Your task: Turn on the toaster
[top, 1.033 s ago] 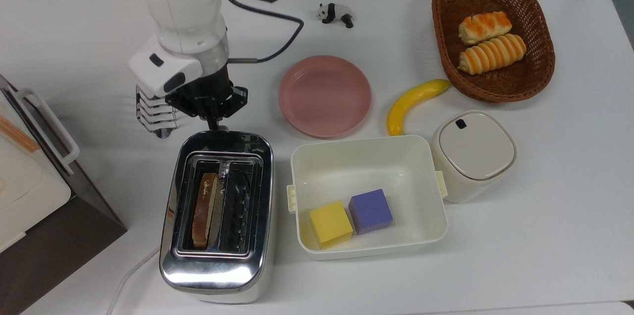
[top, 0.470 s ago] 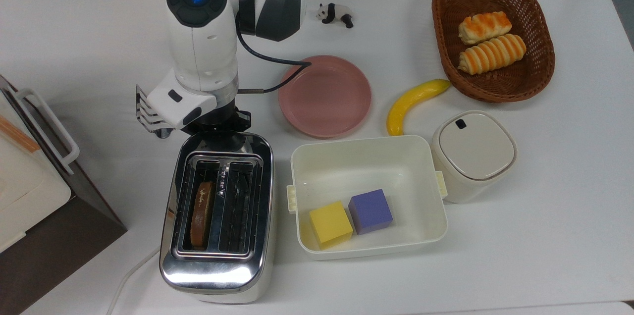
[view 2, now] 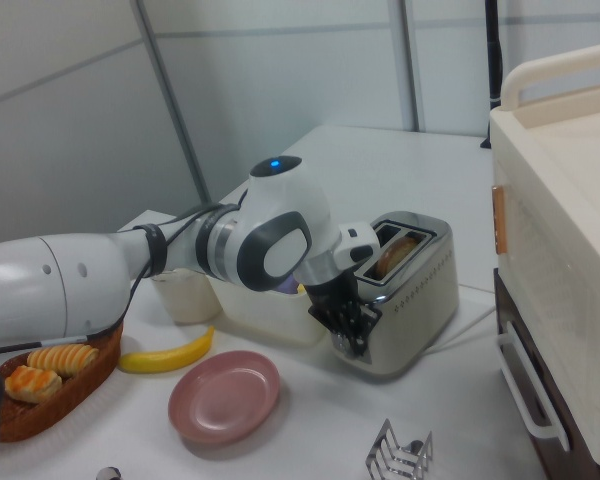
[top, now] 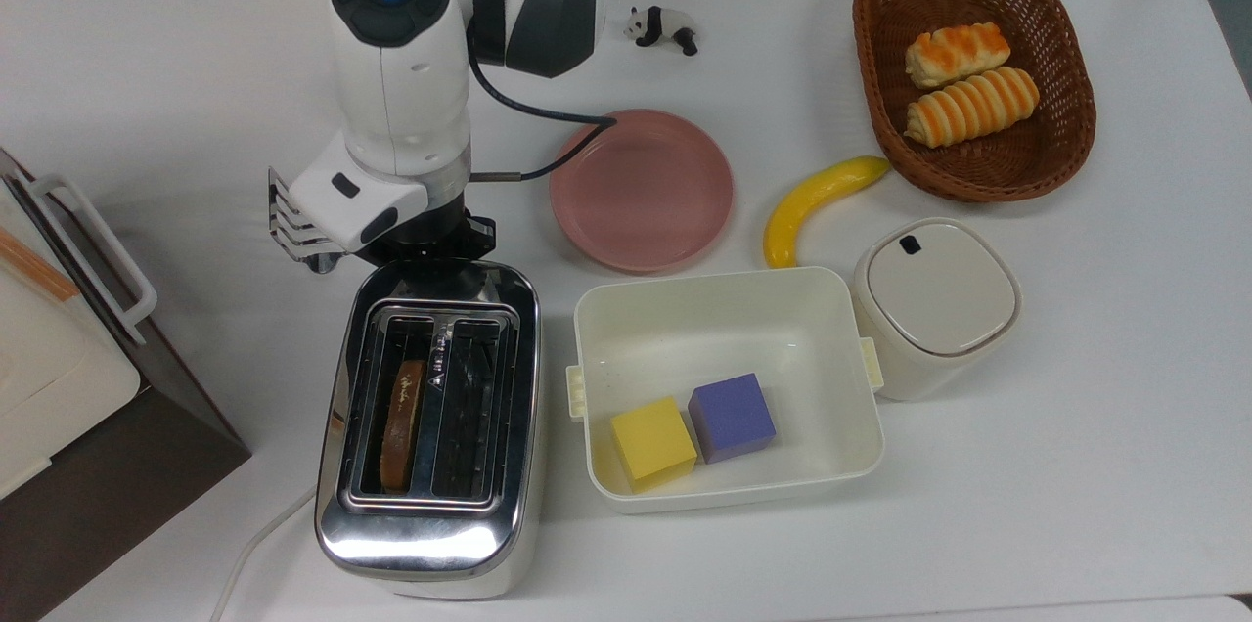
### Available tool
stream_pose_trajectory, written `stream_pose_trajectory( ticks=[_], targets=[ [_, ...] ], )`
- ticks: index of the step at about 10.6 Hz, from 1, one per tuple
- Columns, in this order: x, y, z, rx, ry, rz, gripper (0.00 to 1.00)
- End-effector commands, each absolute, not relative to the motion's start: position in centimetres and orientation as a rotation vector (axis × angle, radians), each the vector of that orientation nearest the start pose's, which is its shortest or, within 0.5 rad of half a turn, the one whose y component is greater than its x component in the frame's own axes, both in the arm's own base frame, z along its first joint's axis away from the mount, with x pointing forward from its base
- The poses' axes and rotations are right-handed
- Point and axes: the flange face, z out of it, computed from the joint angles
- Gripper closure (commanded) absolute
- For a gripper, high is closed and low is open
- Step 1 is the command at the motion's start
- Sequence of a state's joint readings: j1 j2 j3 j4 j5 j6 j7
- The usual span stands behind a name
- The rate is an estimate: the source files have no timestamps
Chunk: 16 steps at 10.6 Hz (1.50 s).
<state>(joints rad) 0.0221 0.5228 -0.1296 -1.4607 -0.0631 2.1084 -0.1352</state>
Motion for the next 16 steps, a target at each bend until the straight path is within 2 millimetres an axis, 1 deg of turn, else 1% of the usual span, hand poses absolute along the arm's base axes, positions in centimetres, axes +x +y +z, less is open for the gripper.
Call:
stream_pose_trajectory(
  ticks=[1,2,5,6,7,8,9,10,11,12,13,16],
  targets=[
    [69.3,-6.1,45.6,-3.257,-0.126,-0.21,1.0],
    [68.8,-6.0,46.9,-3.255,-0.124,-0.21,1.0],
    [68.1,-5.6,48.3,-3.245,-0.121,-0.184,1.0],
    [67.4,-5.2,49.2,-3.24,-0.123,-0.143,0.84],
    [66.4,-4.9,50.4,-3.233,-0.09,-0.106,0.48],
    [65.6,-4.4,51.7,-3.226,-0.02,-0.083,0.0],
    [64.9,-3.4,52.8,-3.231,0.037,-0.07,0.0],
    [64.2,-2.9,53.6,-3.228,0.093,-0.046,0.0],
    [63.6,-2.0,53.9,-3.227,0.151,-0.001,0.0],
    [63.3,-1.6,54.4,-3.222,0.214,0.001,0.0],
    [63.1,-1.6,54.6,-3.219,0.249,-0.005,0.0],
    [63.1,-1.8,54.7,-3.222,0.232,0.001,0.0]
  ],
)
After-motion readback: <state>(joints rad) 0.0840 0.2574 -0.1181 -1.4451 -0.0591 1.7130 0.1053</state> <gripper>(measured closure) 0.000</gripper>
